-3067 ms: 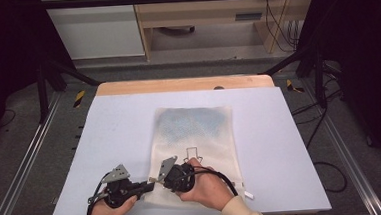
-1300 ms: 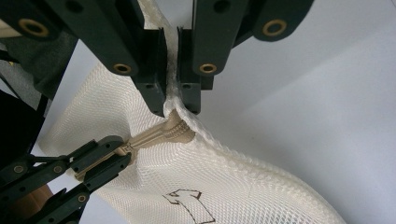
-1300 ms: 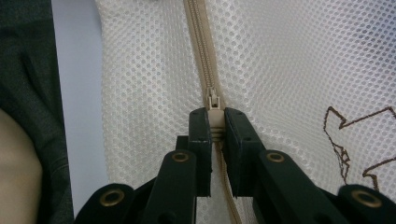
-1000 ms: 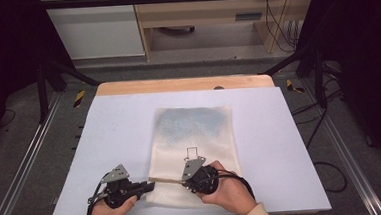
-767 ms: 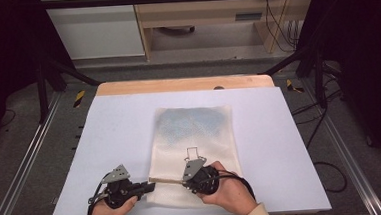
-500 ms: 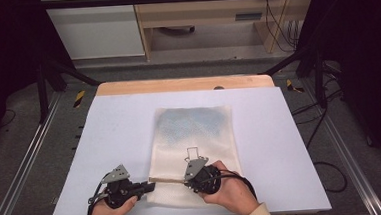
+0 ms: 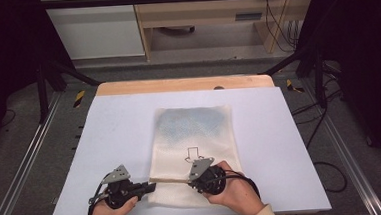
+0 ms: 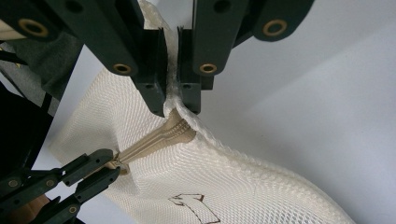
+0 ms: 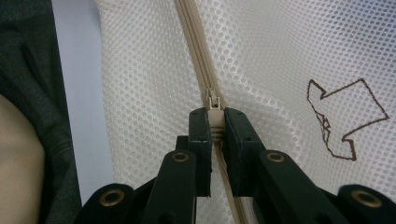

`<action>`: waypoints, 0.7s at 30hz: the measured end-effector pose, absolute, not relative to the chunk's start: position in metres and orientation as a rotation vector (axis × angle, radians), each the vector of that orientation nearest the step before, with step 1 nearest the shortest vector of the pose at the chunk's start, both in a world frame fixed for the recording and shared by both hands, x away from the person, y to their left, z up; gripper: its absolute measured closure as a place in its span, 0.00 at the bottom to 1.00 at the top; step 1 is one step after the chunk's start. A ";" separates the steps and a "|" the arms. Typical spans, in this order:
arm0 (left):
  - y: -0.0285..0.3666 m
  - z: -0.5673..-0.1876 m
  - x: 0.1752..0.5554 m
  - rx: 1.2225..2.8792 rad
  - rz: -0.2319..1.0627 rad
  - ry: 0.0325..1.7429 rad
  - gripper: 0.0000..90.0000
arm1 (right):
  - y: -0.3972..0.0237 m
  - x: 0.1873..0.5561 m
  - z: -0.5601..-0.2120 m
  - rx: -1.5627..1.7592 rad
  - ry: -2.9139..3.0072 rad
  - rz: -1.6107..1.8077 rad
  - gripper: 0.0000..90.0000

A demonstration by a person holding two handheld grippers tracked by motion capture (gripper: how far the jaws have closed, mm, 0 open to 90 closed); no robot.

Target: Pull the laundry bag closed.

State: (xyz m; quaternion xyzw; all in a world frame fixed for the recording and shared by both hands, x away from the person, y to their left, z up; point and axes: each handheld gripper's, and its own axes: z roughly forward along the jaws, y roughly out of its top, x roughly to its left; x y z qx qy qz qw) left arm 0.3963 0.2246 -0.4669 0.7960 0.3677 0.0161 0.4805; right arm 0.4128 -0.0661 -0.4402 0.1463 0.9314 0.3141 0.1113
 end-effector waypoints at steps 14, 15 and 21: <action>0.223 -0.467 0.396 1.943 0.032 0.889 0.93 | -0.081 0.410 -0.439 0.461 2.724 0.929 0.91; 0.223 -0.467 0.396 1.946 0.032 0.887 0.93 | -0.082 0.410 -0.438 0.463 2.723 0.927 0.91; 0.223 -0.467 0.396 1.943 0.031 0.889 0.93 | -0.087 0.410 -0.438 0.473 2.716 0.920 0.91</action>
